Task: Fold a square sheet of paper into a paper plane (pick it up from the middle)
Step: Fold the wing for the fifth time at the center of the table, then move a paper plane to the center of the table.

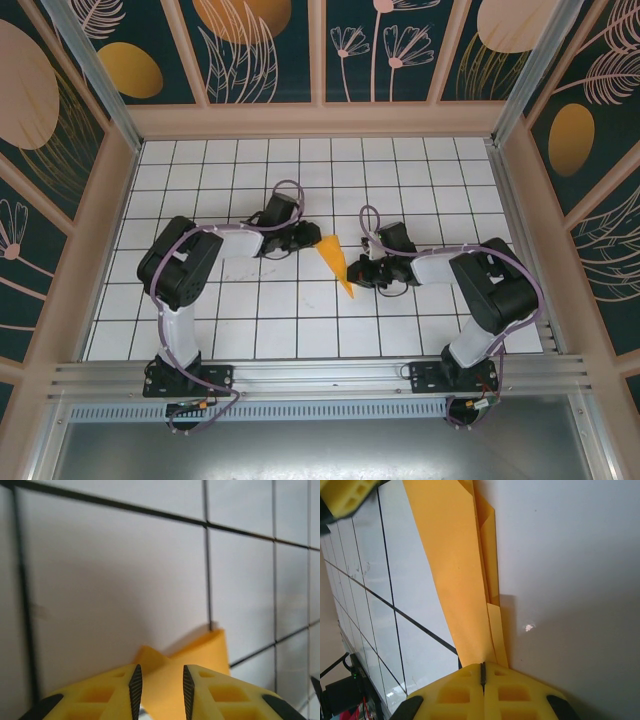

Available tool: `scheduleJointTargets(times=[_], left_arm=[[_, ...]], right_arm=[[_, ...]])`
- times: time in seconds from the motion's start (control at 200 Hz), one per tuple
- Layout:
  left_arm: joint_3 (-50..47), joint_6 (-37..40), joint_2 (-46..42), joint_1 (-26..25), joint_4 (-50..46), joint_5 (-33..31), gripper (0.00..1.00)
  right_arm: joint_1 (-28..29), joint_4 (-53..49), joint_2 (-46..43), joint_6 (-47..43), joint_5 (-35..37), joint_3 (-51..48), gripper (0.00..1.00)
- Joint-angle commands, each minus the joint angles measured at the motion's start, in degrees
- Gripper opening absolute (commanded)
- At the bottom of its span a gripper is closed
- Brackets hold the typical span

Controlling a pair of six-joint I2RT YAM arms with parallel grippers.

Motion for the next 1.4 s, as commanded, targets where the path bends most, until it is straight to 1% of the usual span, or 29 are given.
scheduleJointTargets(times=[0.0,0.085,0.215,0.285,0.33,0.42,0.495,0.56,0.631,0.666,0.776,0.806,0.826,0.921,0.976,1.036,1.076,1.121,1.186,1.316,1.396], left_arm=[[3.2,3.6,-0.4,3.0,-7.7,-5.9,0.32],[4.9,4.6,-1.8,3.5,-9.7,-7.1,0.33],[4.2,3.9,-5.7,3.4,-10.8,-6.2,0.38],[3.6,3.4,-8.3,3.0,-13.2,-7.1,0.40],[2.8,3.2,-10.4,2.2,-14.9,-8.9,0.41],[2.1,2.7,-13.2,-1.5,-18.8,-13.9,0.46],[3.3,1.6,-13.2,-5.4,-22.7,-17.4,0.49],[5.5,0.4,-11.6,-9.0,-26.1,-20.2,0.53],[9.2,-0.9,-9.2,-12.4,-29.9,-23.3,0.57],[11.1,-1.4,-8.0,-13.8,-31.7,-24.8,0.62],[16.6,-2.7,-3.6,-16.4,-37.7,-27.8,0.66],[17.5,-3.2,-2.7,-16.9,-39.1,-29.0,0.72],[17.8,-3.4,-2.3,-17.2,-39.7,-29.5,0.74],[17.7,-3.9,-1.8,-17.3,-39.5,-29.3,0.74],[17.4,-3.9,-2.1,-17.3,-39.0,-29.8,0.74],[17.2,-3.9,-2.2,-17.3,-39.0,-30.2,0.70],[16.9,-3.9,-2.5,-17.3,-38.7,-30.3,0.65],[16.2,-4.1,-2.9,-17.3,-38.4,-30.5,0.56],[14.9,-4.5,-3.7,-17.2,-37.9,-31.2,0.46],[12.5,-5.0,-6.0,-17.1,-37.1,-32.7,0.39],[10.7,-4.9,-7.3,-17.0,-36.1,-32.9,0.30]], right_arm=[[0.5,-8.7,1.2,-1.5,0.5,-1.8,0.06],[0.6,-7.0,0.5,-0.2,-0.5,-1.4,0.07],[1.6,-3.4,-3.8,2.7,-1.4,-0.2,0.12],[1.6,-3.6,-8.5,3.7,2.0,0.0,0.13],[1.0,-4.2,-11.9,3.6,4.1,-0.1,0.14],[-1.4,-7.5,-17.2,2.7,10.6,-0.4,0.23],[-4.2,-9.8,-19.0,1.8,14.7,-0.6,0.27],[-7.0,-9.7,-19.2,1.9,15.1,-1.1,0.30],[-8.6,-9.8,-19.3,2.0,16.6,-1.4,0.32],[-9.1,-9.6,-19.3,2.0,16.9,-1.7,0.34],[-9.7,-7.4,-18.5,2.3,15.2,-2.5,0.37],[-9.7,-6.6,-18.1,2.5,14.3,-2.8,0.37],[-9.7,-5.8,-17.8,2.6,13.4,-3.0,0.38],[-9.5,-3.0,-16.8,2.8,10.2,-3.5,0.40],[-9.2,-2.0,-16.5,2.5,9.1,-3.6,0.42],[-8.9,-1.4,-15.7,1.7,6.8,-3.3,0.43],[-8.5,-1.2,-15.0,1.0,5.5,-2.9,0.44],[-7.7,-1.1,-14.3,0.3,4.5,-2.2,0.45],[-6.2,-1.7,-12.8,-0.7,4.5,-1.0,0.45],[-4.0,-1.9,-9.9,-1.3,4.4,0.8,0.46],[-2.9,-1.0,-8.5,-1.4,3.1,1.4,0.47]])
